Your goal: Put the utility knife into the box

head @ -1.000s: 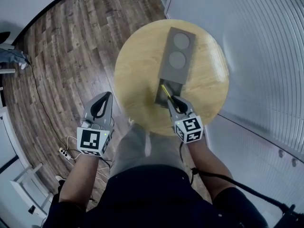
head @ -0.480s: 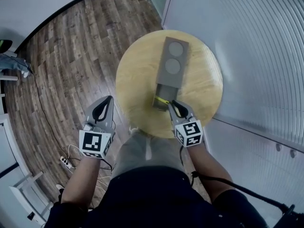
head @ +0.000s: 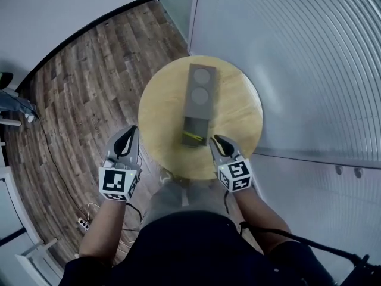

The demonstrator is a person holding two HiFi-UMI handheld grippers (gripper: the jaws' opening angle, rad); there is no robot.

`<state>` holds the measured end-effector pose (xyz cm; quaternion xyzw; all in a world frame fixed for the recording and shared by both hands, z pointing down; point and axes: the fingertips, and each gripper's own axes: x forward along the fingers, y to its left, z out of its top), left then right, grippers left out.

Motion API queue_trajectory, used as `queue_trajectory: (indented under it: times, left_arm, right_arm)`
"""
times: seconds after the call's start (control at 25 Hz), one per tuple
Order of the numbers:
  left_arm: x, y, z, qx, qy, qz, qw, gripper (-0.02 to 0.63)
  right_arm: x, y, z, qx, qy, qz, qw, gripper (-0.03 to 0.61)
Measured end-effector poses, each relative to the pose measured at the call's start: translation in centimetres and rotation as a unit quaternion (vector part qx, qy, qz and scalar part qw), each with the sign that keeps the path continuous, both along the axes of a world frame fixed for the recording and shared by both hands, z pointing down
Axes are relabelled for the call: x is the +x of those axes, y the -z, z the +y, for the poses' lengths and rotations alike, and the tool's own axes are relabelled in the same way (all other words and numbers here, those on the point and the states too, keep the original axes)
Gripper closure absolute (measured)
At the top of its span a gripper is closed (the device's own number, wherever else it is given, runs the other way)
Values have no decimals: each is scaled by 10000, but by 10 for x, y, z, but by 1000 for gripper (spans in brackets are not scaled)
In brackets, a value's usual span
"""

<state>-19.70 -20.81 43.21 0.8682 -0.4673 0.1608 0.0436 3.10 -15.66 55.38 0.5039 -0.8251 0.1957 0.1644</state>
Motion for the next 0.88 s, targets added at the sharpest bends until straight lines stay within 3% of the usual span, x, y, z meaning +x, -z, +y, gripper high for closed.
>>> queue_trajectory:
  times: [0.6, 0.88]
  left_arm:
    - [42, 63, 5, 552, -418, 128, 9975, 607]
    - [44, 74, 10, 689, -393, 134, 9968, 607]
  right_arm:
    - [64, 80, 30, 603, -787, -113, 9950, 515]
    - [82, 115, 34, 966, -906, -219, 9910, 515]
